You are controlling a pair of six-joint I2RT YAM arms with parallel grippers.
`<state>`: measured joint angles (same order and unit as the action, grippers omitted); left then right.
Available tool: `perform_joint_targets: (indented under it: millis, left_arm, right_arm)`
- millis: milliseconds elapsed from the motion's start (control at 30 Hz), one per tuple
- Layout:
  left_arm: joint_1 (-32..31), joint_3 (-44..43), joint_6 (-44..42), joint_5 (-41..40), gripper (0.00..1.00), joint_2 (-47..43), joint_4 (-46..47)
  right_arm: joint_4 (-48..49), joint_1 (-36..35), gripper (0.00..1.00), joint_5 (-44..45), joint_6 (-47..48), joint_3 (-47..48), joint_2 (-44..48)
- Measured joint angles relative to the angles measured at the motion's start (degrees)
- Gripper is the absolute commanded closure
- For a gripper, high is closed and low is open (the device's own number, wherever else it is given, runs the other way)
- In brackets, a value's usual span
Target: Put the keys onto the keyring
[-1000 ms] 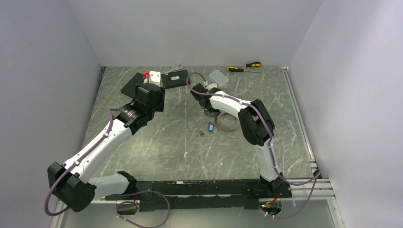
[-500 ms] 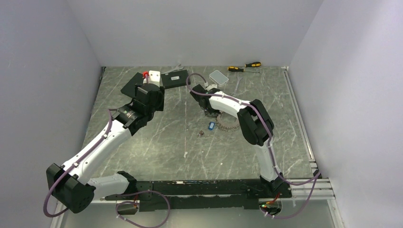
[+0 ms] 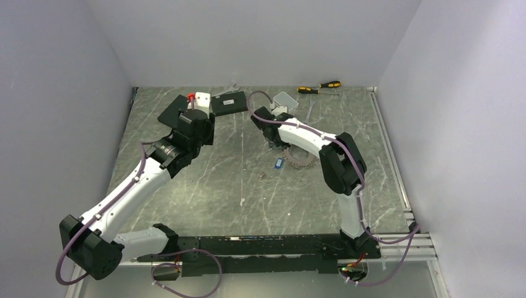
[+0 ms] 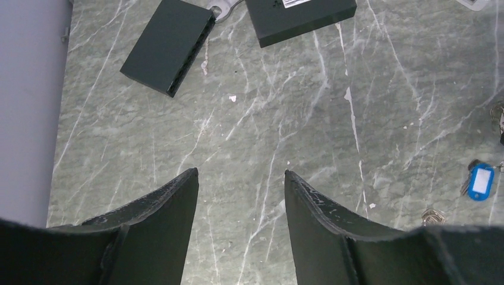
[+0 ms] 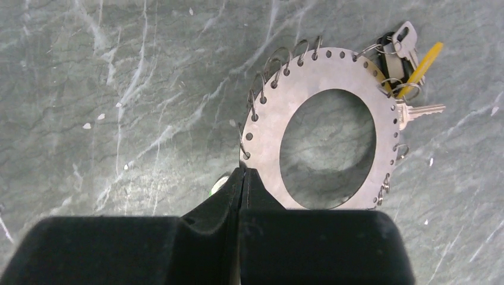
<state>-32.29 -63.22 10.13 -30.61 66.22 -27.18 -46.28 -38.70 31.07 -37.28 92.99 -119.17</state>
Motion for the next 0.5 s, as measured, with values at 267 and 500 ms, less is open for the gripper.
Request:
perform_joint_targets:
  millis: [267, 500]
  left_arm:
    - [0.0, 1.7, -1.6, 4.3, 0.42, -2.6, 1.9]
    - [0.0, 5.4, -4.0, 13.5, 0.43, -7.1, 6.0]
  right_arm:
    - [0.3, 0.0, 1.0, 0.0, -0.6, -2.3, 4.7]
    - [2.4, 0.0, 1.0, -1.6, -0.7, -7.0, 13.5]
